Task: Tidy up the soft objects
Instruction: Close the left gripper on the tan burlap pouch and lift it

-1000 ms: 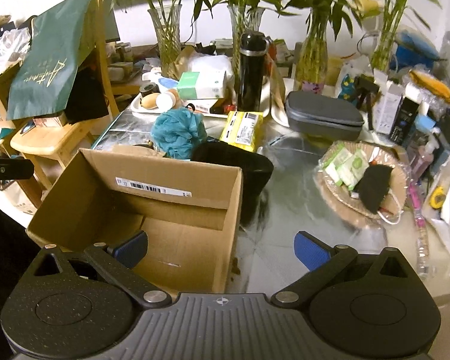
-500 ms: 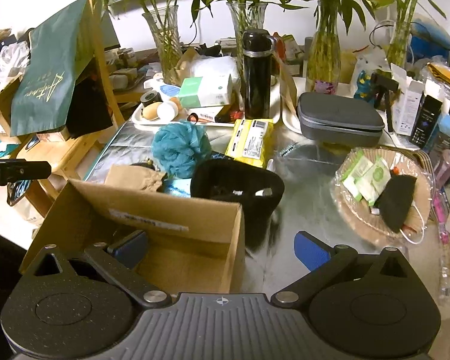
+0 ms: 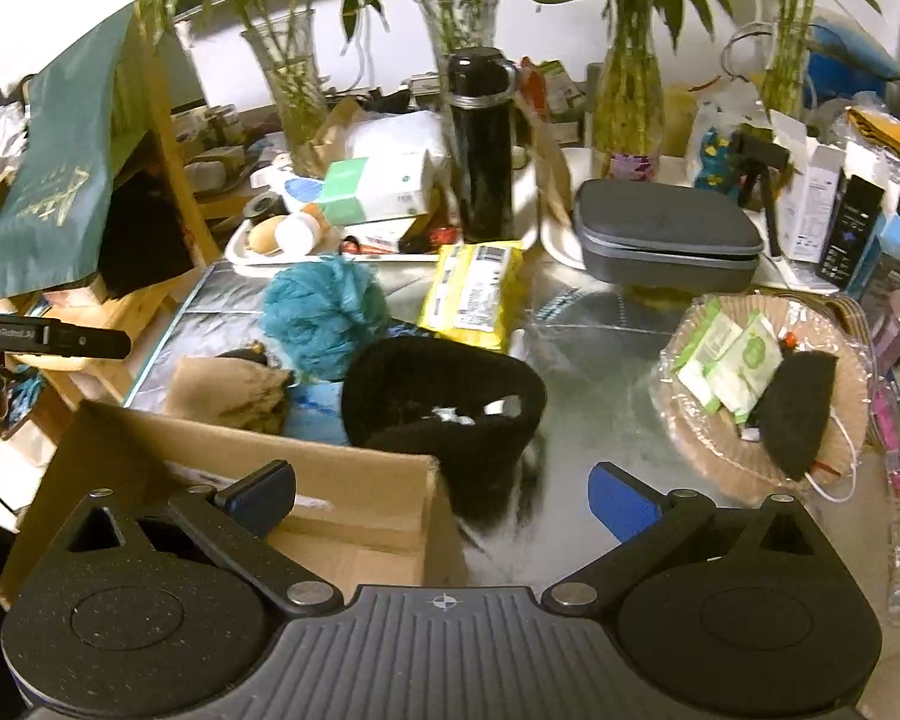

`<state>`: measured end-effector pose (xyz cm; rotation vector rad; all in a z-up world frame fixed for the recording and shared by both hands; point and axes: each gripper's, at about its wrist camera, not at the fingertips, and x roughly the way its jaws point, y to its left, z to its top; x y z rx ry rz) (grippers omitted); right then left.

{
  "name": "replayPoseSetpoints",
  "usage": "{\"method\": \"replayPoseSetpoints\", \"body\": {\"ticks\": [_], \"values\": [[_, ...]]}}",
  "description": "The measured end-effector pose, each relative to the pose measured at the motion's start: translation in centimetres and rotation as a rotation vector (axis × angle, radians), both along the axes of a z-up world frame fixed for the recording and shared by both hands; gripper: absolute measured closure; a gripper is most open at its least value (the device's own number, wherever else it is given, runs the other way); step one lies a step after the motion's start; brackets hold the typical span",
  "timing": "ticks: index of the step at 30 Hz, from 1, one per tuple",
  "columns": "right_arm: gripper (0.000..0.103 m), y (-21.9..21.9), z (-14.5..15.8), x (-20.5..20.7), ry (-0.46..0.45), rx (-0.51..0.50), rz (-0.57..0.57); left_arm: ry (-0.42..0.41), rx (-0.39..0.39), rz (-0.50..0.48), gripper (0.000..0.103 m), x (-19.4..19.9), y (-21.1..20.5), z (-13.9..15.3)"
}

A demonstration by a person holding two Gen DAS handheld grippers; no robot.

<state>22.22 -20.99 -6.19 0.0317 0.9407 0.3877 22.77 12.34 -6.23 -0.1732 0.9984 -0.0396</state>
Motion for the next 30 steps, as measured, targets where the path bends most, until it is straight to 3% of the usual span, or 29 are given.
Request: {"method": "replayPoseSetpoints", "body": {"ticks": [10, 12, 13, 19, 22, 24, 27, 30], "values": [[0.0, -1.5, -0.9, 2.2, -0.029, -0.021, -0.063, 0.176, -0.266, 0.054, 0.001, 2.3, 3.9, -7.1], [0.0, -1.7, -1.0, 2.5, -0.031, -0.015, -0.072, 0.217, -0.3, 0.071, 0.019, 2.5, 4.4, -8.2], [0.0, -1.9, -1.1, 2.6, -0.03, -0.013, -0.076, 0.236, -0.316, 0.077, 0.023, 2.5, 4.5, -8.7], [0.0, -2.1, -1.4, 3.0, -0.044, 0.003, -0.097, 0.284, -0.346, 0.117, 0.026, 2.7, 5.2, -10.2], [0.0, -1.8, -1.4, 3.1, -0.032, -0.014, -0.069, 0.287, -0.353, 0.131, 0.052, 2.8, 5.6, -10.4], [0.0, -1.5, -1.3, 2.9, -0.035, -0.023, -0.049, 0.301, -0.368, 0.14, 0.086, 3.3, 5.6, -10.6], [0.0, -1.3, -1.2, 2.8, -0.041, -0.024, -0.036, 0.314, -0.364, 0.138, 0.096, 3.2, 5.5, -10.8], [0.0, -1.4, -0.9, 2.7, -0.048, -0.019, -0.039, 0.298, -0.331, 0.131, 0.099, 3.1, 5.2, -10.2]]}}
